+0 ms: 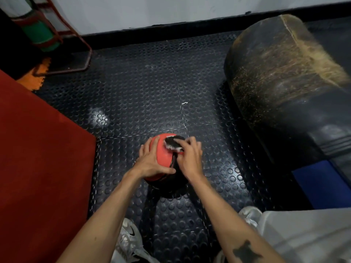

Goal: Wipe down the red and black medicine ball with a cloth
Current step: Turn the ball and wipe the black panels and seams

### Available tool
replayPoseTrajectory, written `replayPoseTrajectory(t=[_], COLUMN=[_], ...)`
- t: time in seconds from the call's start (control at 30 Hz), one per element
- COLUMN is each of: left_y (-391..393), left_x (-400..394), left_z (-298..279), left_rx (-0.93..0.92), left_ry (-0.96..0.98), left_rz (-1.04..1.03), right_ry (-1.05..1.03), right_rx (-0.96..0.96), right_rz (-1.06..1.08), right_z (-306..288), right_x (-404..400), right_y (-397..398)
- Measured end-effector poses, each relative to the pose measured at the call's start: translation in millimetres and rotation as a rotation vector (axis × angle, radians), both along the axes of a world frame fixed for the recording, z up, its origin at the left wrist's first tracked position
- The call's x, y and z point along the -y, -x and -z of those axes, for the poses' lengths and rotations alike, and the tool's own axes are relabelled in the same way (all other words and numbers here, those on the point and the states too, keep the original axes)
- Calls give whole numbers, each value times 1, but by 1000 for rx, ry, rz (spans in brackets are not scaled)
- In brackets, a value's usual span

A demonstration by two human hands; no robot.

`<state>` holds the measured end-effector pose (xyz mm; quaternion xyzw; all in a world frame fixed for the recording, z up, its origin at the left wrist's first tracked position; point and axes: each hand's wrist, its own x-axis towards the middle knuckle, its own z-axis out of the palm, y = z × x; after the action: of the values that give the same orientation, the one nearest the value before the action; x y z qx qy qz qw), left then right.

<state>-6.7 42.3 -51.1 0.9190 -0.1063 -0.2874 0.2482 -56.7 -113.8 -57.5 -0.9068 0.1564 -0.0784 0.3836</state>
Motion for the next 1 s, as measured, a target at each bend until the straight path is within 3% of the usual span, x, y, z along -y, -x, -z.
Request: replayPoseTrajectory(t=[0.2, 0.33, 0.47, 0.6, 0.7, 0.87, 0.93, 1.0], left_y=[-2, -5, 0, 1, -4, 3, 4, 2], left_x=[-22, -14, -2, 4, -2, -6, -6, -7], left_z=[-3, -13, -18, -10, -6, -7, -7, -5], left_rx=[-62, -88, -104, -99, -71, -74, -67, -44], left_ry=[-24, -76, -74, -187, -107, -118, -122, -127], left_rz=[141, 137, 67, 64, 51, 37, 37, 47], right_ry=[-12, -247, -113, -74, 5, -161, -179, -92], right_rx=[145, -17, 5, 79, 122, 85, -26, -2], right_rz=[97, 473, 138, 147, 20, 285, 225, 145], right_z=[35, 11, 9, 7, 4, 3, -1, 0], right_x=[-5, 6, -12, -29, -63, -15, -9, -29], right_y=[78, 36, 21, 35, 70, 23, 7, 22])
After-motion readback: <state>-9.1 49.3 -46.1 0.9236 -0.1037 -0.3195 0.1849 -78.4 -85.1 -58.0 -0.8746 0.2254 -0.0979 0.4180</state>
